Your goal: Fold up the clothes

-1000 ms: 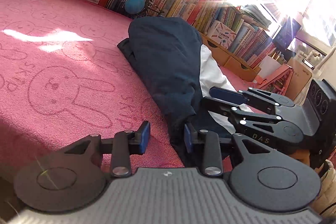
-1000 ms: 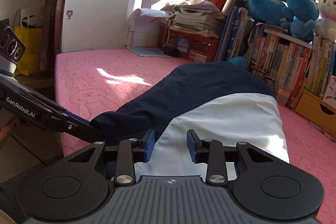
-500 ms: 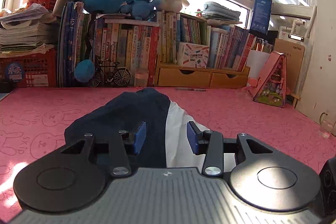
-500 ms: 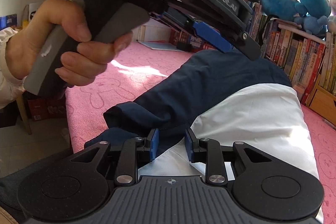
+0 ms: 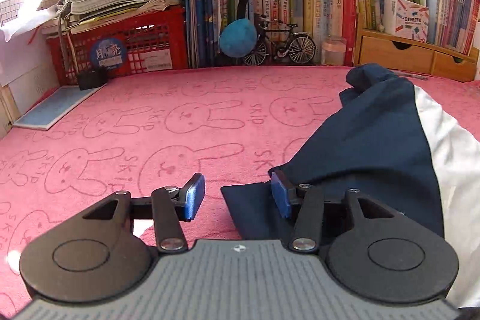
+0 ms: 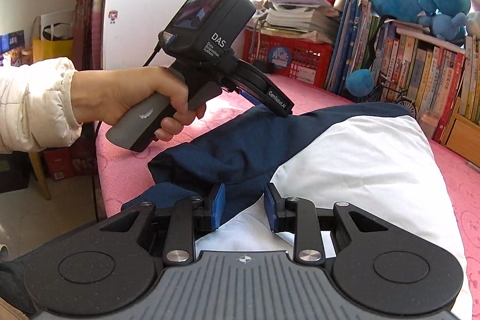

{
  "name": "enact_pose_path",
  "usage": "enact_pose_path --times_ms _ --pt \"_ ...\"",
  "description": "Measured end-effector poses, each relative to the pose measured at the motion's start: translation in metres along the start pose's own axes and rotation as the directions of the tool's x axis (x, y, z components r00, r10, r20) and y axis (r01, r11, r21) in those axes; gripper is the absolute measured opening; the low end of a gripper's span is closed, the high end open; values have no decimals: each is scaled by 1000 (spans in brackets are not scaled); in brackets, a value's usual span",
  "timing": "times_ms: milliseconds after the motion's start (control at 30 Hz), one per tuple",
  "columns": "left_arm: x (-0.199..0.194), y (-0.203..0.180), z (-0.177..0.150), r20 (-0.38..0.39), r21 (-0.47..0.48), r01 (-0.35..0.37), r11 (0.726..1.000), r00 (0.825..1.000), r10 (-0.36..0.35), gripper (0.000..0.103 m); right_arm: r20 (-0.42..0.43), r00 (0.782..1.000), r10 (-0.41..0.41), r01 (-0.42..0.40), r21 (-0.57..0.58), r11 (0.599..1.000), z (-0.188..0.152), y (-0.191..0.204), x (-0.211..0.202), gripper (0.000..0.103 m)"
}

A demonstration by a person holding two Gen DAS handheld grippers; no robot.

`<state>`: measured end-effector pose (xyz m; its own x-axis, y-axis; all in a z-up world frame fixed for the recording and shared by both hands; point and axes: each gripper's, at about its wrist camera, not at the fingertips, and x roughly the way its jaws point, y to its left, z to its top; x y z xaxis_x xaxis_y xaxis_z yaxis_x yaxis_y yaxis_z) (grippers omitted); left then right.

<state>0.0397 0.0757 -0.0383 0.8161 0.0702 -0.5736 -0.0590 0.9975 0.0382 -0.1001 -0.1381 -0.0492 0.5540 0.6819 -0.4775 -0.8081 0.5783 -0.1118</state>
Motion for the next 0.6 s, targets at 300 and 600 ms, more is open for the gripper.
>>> enact_pose_path --times_ms 300,600 --pt "-74 17 17 174 -173 285 943 951 -255 60 -1 1000 8 -8 18 1000 1 -3 3 32" --pt "-63 -44 7 35 -23 356 934 934 -356 83 3 1000 -16 16 25 1000 0 -2 1 40"
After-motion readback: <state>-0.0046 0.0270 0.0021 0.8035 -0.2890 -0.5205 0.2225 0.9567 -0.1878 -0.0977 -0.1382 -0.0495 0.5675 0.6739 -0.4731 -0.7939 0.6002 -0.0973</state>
